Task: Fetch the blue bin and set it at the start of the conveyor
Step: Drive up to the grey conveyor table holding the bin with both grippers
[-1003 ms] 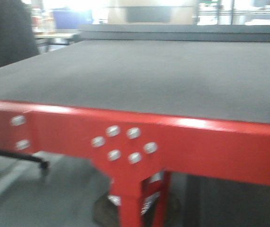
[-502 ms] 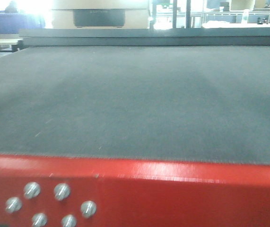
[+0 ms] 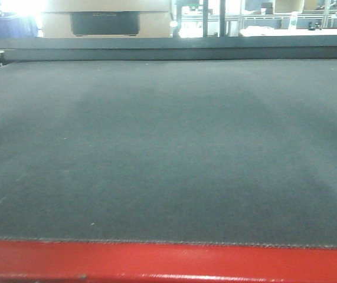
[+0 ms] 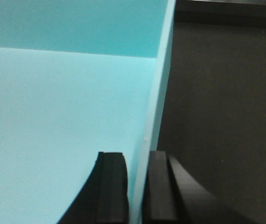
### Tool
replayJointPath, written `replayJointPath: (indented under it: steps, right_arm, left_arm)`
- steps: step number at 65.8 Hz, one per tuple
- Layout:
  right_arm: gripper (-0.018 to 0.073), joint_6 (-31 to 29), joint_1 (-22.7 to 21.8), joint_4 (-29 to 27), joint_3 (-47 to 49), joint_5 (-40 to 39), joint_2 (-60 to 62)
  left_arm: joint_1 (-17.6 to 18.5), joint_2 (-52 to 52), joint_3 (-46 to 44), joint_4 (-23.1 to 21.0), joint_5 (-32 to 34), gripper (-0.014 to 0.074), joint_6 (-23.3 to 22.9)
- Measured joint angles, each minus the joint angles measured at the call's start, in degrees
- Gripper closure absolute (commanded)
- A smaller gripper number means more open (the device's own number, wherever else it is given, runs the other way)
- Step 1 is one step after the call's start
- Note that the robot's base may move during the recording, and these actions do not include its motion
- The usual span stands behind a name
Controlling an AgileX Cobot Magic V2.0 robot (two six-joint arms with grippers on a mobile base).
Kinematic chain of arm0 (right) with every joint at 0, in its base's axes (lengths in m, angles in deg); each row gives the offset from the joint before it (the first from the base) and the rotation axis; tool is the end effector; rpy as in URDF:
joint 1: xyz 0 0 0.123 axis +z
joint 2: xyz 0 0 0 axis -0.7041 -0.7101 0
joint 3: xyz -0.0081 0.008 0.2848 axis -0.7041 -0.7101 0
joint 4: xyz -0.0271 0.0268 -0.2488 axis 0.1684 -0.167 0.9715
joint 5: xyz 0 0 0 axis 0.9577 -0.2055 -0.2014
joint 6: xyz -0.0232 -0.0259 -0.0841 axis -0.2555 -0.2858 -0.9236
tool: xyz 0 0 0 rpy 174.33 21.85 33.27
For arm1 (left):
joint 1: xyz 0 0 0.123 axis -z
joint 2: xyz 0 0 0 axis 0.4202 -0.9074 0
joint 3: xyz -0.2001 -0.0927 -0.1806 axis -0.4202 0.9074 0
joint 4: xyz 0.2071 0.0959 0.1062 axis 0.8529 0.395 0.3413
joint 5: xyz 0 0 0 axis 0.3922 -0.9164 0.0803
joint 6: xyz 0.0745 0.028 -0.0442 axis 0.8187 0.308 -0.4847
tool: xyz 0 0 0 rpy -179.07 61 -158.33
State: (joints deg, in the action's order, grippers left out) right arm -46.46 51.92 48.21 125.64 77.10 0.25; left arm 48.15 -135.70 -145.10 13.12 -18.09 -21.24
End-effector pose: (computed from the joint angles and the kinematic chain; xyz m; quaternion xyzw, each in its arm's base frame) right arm 0.2873 0.0482 0.4807 -0.0472 0.8533 0.1129 0.5068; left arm 0.2903 -0.1120 0.4931 0.0492 0.8946 -0.0819 0.4366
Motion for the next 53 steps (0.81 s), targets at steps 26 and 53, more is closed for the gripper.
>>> replayJointPath:
  steps: [26,53]
  right_arm:
    - [0.0712,0.0,0.0,0.0,0.0,0.0,0.0]
    - [0.0712,0.0,0.0,0.0,0.0,0.0,0.0]
  left_arm:
    - [0.0,0.0,0.0,0.0,0.0,0.0708,0.0]
    - [0.0,0.0,0.0,0.0,0.0,0.0708,0.0]
